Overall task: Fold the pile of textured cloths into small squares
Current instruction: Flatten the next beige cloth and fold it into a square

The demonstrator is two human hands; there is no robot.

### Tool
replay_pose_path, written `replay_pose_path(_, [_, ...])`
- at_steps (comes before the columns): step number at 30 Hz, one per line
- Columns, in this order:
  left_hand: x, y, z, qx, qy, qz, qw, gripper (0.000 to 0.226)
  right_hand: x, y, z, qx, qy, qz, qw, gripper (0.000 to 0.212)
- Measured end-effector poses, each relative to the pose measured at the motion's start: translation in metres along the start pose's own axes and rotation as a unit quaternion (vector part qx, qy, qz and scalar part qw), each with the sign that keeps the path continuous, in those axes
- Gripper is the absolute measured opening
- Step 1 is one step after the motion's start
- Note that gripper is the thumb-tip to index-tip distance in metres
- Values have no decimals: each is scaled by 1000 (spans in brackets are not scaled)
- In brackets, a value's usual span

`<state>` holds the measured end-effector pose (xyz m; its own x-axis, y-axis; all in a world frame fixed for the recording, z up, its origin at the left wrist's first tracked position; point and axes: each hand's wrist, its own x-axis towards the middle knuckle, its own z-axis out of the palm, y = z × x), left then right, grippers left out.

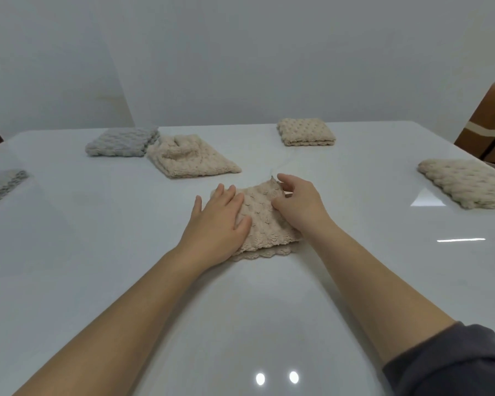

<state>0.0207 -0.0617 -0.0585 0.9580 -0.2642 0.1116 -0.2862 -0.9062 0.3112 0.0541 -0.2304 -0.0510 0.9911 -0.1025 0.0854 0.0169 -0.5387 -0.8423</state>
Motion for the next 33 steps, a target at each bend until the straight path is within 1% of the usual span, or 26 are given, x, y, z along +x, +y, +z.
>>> replay_pose_path(2, [-1,2,2,24,-17,3,1000,56,-5,1,2,-138,-9,-32,990,55])
replay_pose_path(4, [0,1,0,21,-29,-1,999,56,-9,0,2,-247,-10,-51,968,53])
replay_pose_path(6, [8,-4,-6,-17,8,-11,1000,52,-12,-3,2,-279,4,-85,956,53])
replay_pose_path(7, [14,-8,-10,-48,35,-22,998,50,-13,-5,3,-288,-5,-99,953,54])
replay_pose_path(9, [26,-17,-19,-138,55,-54,987,48,-16,-5,11,-324,-70,-104,938,55])
replay_pose_path(11, [35,-26,-25,-217,32,-80,972,45,-18,-1,17,-359,-127,-96,920,55])
replay_pose_path(13, [37,-33,-26,-243,22,-88,966,37,-16,1,13,-369,-125,-100,916,57])
replay_pose_path(17, [20,-43,-29,-271,47,-98,956,22,-11,-1,-5,-398,-61,-108,909,70])
replay_pose_path(20, [-6,-49,-31,-316,44,-91,943,17,-15,-7,-3,-365,-32,-120,923,65])
replay_pose_path(22, [-20,-49,-35,-351,31,-98,931,16,-20,-12,5,-332,-44,-134,933,59])
replay_pose_path(24, [-29,-47,-39,-381,3,-112,918,18,-25,-11,16,-327,-78,-137,932,58])
replay_pose_path(27, [-33,-42,-42,-391,-75,-139,907,29,-27,-4,24,-355,-129,-116,919,61])
replay_pose_path(30, [-31,-38,-41,-421,-133,-163,883,43,-25,-2,24,-370,-142,-111,912,63])
replay_pose_path(33, [-28,-37,-44,-408,-150,-163,886,52,-26,0,24,-372,-141,-112,911,63])
